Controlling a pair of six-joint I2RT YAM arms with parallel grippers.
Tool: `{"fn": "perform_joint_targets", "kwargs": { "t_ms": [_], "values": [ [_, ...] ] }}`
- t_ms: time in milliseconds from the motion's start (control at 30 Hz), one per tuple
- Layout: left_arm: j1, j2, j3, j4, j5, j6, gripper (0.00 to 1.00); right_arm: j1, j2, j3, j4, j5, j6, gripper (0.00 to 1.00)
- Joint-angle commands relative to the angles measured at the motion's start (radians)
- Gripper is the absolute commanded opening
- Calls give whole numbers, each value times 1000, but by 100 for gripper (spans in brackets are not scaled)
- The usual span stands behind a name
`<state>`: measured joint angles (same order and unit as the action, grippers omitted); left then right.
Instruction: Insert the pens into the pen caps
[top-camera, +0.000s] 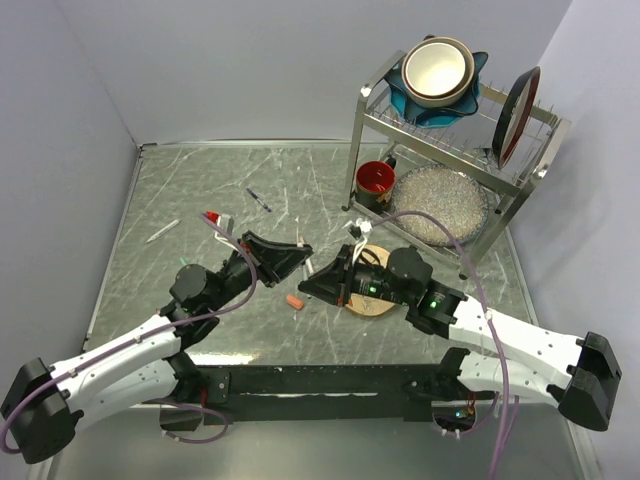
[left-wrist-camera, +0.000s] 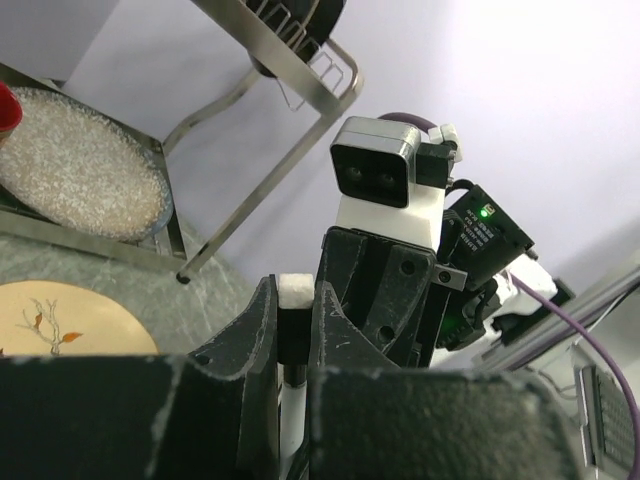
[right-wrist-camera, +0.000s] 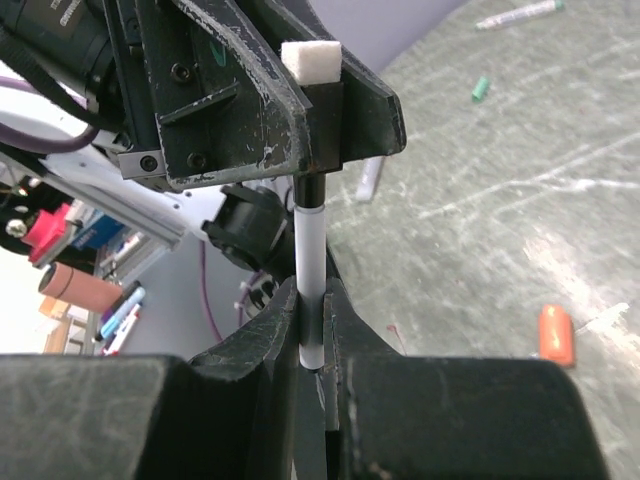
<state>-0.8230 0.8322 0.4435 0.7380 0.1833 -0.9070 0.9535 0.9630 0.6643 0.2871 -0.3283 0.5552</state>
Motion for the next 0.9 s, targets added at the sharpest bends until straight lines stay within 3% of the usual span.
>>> {"fn": "perform_joint_targets", "kwargs": {
  "t_ms": [0, 333, 633, 800, 867],
  "values": [
    [-24, 19, -110, 26, 137, -107, 1, -110, 0, 162, 165, 152, -60, 0],
    [-60, 77, -241, 224, 110, -193, 1, -217, 133, 280, 277, 55, -37, 0],
    [-122, 139, -261, 235, 36, -164, 1, -245, 224, 444, 158, 118, -139, 0],
    [-122, 82, -140, 22, -34, -58, 1, -249, 261, 402, 136, 9, -132, 0],
    [-117, 62, -28, -152, -111, 2, 1, -249, 260, 353, 133, -49, -118, 0]
  ]
}}
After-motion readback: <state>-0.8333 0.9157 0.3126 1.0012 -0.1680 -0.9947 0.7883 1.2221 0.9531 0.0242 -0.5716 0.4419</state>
